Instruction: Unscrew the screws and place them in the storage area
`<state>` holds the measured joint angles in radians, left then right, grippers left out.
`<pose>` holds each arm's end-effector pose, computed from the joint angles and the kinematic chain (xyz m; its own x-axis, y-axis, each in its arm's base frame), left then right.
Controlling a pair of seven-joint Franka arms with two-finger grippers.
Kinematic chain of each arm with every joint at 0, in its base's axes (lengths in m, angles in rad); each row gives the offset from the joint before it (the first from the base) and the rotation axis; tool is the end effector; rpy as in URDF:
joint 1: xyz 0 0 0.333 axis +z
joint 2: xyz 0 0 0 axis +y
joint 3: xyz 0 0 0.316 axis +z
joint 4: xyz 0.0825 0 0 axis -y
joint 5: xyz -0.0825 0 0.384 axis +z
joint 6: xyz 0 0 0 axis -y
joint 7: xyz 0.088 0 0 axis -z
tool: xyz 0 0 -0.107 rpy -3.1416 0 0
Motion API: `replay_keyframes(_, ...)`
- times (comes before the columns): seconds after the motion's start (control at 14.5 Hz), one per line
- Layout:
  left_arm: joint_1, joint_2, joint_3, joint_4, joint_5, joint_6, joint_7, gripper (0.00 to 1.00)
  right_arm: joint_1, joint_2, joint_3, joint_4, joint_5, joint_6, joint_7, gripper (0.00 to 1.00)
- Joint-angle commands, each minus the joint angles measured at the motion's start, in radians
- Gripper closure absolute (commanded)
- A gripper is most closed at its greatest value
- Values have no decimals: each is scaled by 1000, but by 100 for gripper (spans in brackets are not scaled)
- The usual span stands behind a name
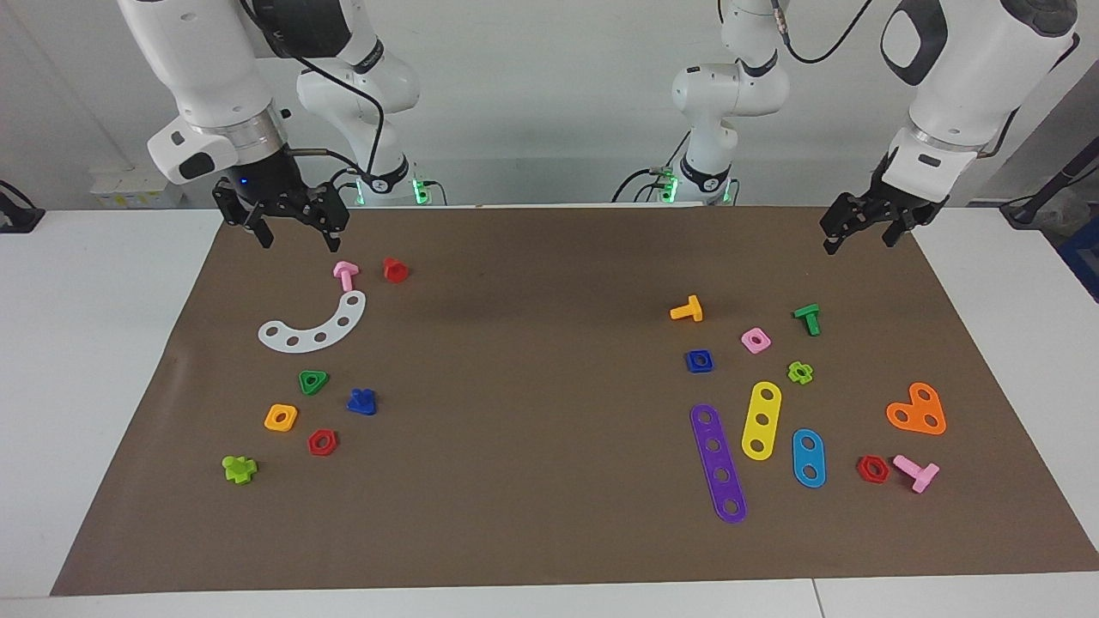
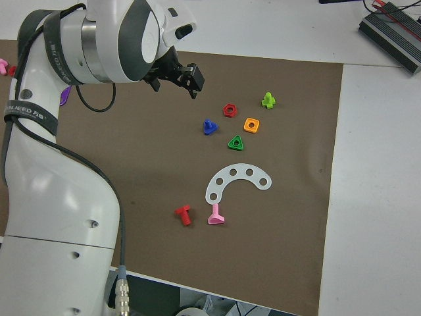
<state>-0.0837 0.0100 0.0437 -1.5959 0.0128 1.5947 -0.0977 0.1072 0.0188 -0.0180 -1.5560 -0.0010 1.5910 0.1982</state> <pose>0.5587 -0.0211 0.6092 0.9983 0.0574 -0.0098 0.0572 -0.9983 -0.0142 0.5602 0.0501 0.6228 0.9939 -0.1088 0.0161 -0.1088 -0.9941 -0.0019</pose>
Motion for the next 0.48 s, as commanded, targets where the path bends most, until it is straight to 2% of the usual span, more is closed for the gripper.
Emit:
replay_keyframes(0.0, 9, -30, -2, -36, -8, 14, -8, 0, -17, -3, 23, 5, 12, -26, -34, 0)
replay_keyframes(0.41, 9, -30, -4, -36, -8, 13, -8, 0, -26, -16, 23, -24, 19, -25, -31, 0)
